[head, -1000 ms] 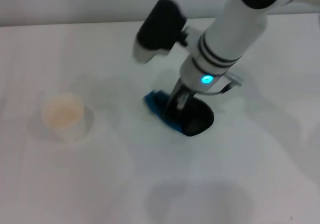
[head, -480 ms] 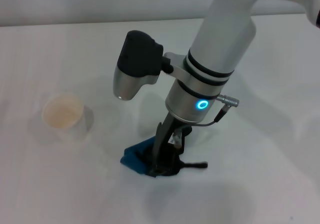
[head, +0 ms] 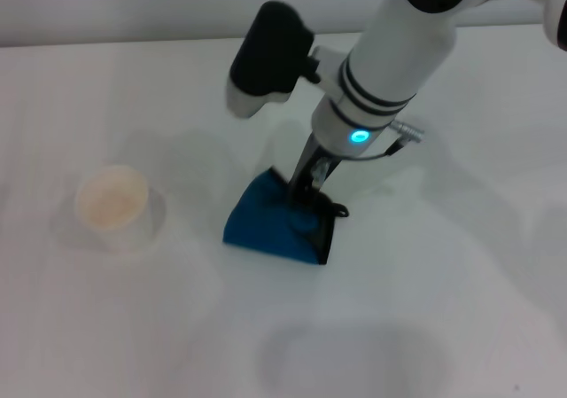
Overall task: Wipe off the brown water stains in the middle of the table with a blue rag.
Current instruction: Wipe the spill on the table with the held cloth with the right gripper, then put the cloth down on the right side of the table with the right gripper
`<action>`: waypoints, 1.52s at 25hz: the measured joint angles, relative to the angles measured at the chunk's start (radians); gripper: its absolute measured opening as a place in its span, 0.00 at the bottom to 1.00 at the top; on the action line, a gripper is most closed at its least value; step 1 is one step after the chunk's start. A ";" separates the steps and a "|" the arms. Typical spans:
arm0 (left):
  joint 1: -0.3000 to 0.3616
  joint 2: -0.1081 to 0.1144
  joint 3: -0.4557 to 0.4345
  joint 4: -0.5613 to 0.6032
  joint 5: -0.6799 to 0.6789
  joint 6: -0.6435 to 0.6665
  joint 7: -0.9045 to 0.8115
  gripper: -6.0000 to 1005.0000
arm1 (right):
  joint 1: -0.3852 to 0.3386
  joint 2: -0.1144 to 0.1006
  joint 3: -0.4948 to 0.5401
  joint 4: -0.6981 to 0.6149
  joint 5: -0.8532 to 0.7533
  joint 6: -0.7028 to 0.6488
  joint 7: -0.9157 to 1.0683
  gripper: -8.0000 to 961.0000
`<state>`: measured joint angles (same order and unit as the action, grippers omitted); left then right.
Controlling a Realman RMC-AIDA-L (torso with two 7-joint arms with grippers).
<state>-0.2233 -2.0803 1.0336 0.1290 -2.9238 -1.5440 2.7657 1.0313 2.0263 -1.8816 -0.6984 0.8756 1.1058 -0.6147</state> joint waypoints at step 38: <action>-0.027 0.003 0.002 -0.005 0.000 -0.016 0.000 0.87 | -0.182 -0.012 0.368 -0.092 -0.357 0.105 0.033 0.13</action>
<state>-0.2498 -2.0768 1.0354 0.1242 -2.9238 -1.5596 2.7657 0.8496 2.0141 -1.5133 -0.7903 0.5184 1.2104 -0.5818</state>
